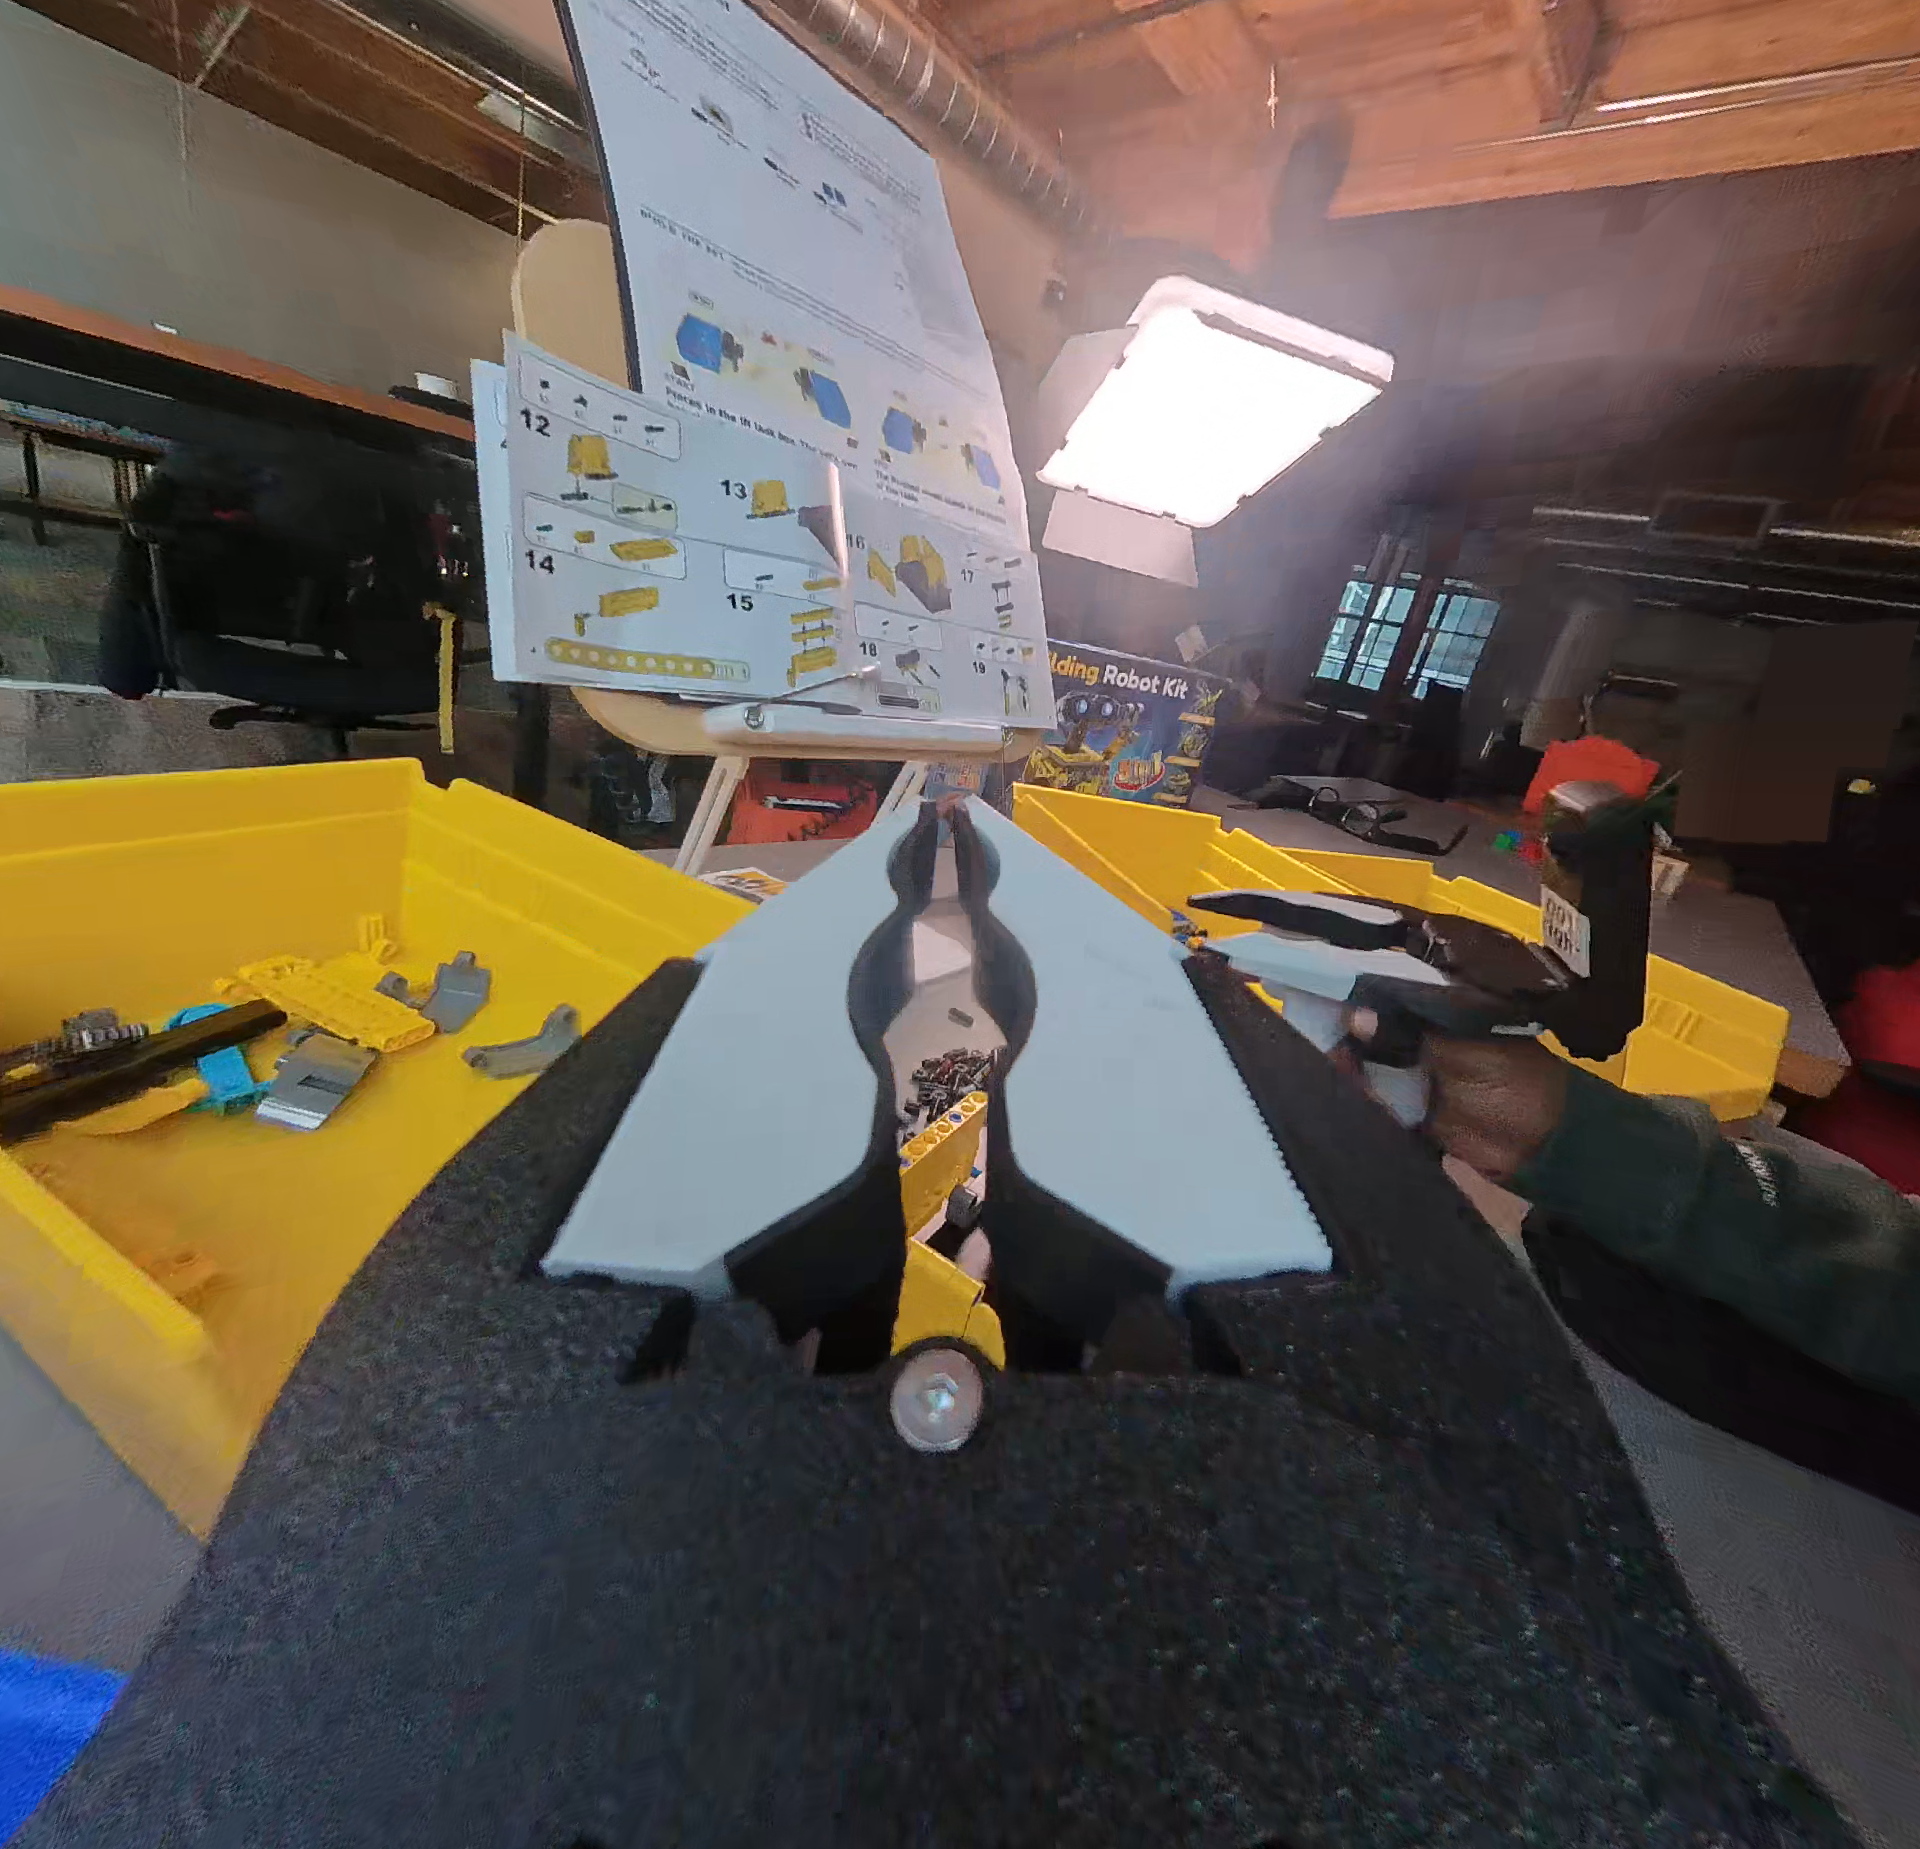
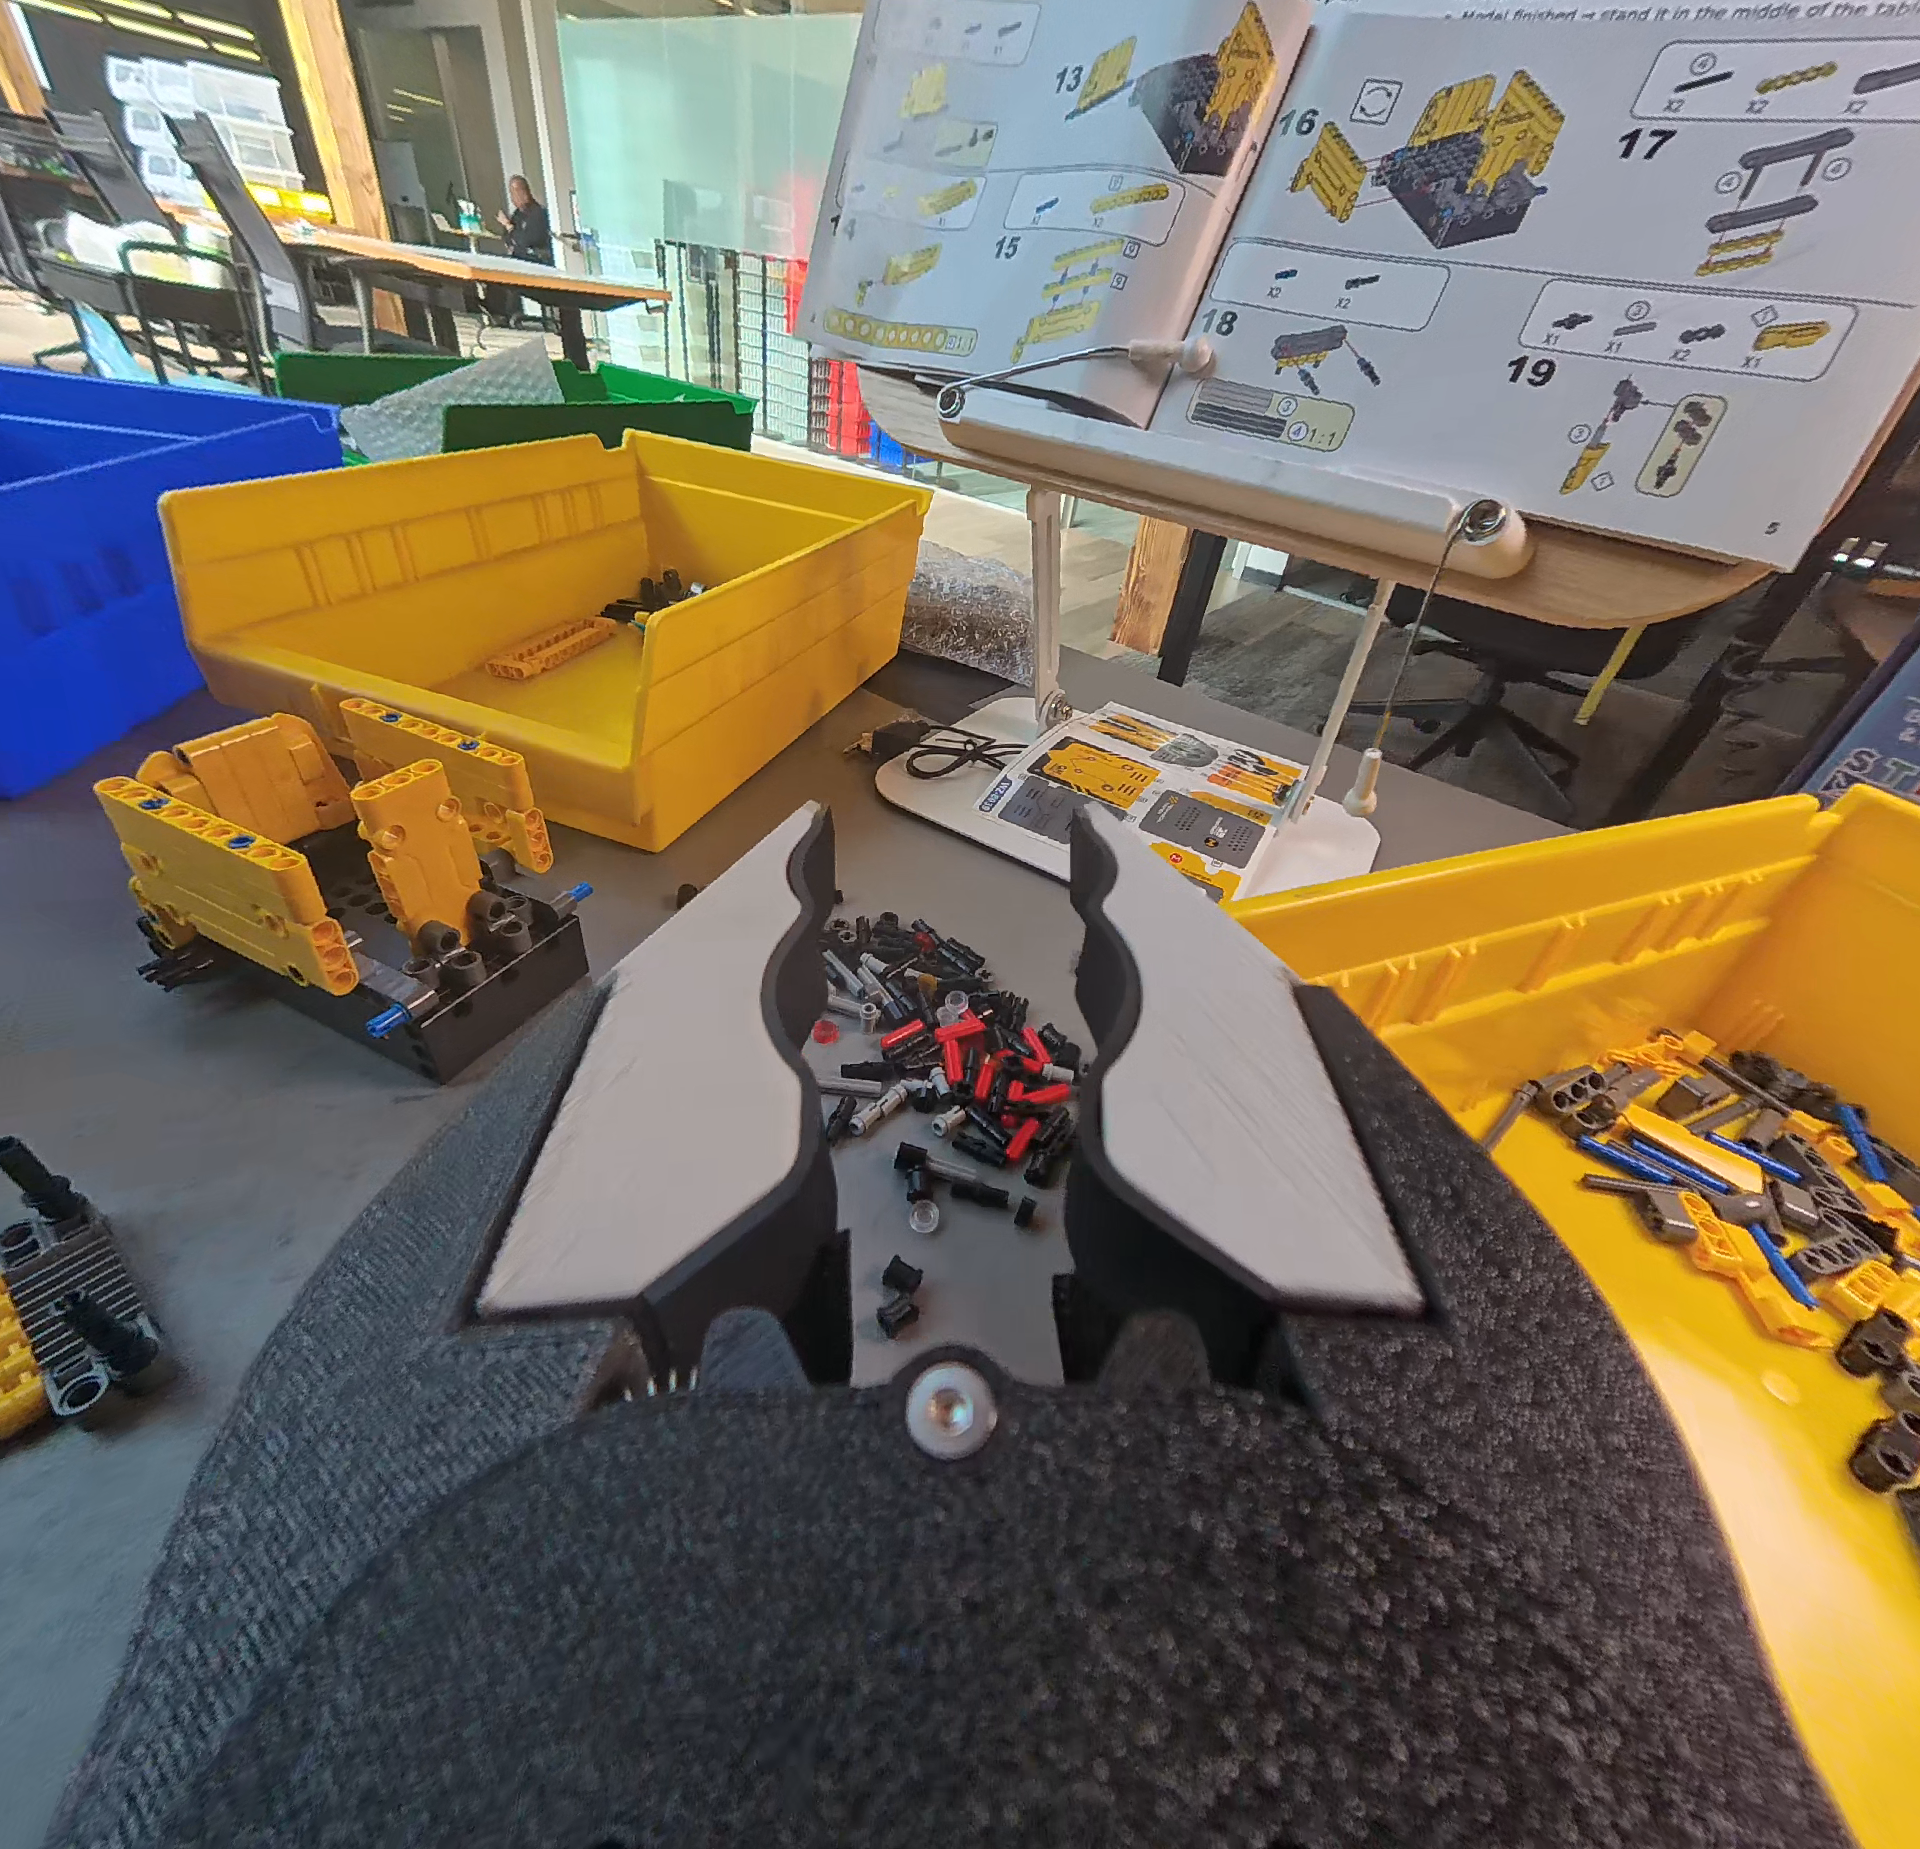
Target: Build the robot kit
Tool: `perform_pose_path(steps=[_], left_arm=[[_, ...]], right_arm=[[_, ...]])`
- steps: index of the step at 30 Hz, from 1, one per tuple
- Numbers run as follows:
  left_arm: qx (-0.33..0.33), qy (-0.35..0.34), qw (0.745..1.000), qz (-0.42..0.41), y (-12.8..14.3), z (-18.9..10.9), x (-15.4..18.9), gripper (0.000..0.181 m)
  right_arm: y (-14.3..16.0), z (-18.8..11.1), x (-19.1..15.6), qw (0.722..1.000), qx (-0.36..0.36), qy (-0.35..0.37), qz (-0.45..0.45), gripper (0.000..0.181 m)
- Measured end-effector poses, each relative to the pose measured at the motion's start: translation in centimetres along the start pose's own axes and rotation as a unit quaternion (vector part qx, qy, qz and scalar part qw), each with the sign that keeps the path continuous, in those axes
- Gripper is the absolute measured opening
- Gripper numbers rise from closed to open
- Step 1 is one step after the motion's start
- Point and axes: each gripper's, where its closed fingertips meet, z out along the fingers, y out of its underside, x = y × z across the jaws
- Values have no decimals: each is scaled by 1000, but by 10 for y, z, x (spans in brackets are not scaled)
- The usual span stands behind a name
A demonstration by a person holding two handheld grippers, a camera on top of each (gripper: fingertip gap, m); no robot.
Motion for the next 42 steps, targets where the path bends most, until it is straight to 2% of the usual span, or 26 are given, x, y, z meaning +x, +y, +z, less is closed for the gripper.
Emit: perform_pose_path(steps=[2,4,10,14,17,24,30,35,42], left_arm=[[-35,-12,999,21,27,3,0,0],[-57,-11,998,33,43,4,3,0],[-78,-8,994,70,57,10,5,7],[-84,-5,995,61,60,10,3,26],[-82,-7,995,54,60,9,0,29],[-59,-22,996,59,54,8,-6,21],[-53,-29,994,88,53,8,-8,4],[-51,-24,992,115,52,7,-7,0],[-57,-17,989,136,57,8,-6,0]], right_arm=[[-2,-1,4,1000,3,8,-2,42],[-4,-1,6,1000,6,15,-6,40],[-11,-1,12,999,16,33,-19,34],[-27,4,31,998,32,56,-14,27],[-40,9,45,997,45,68,-14,23],[-81,22,78,991,84,95,-33,15],[-115,44,99,987,113,109,-41,15],[-114,59,117,986,115,123,-23,16],[-98,51,121,987,101,121,-22,17]])
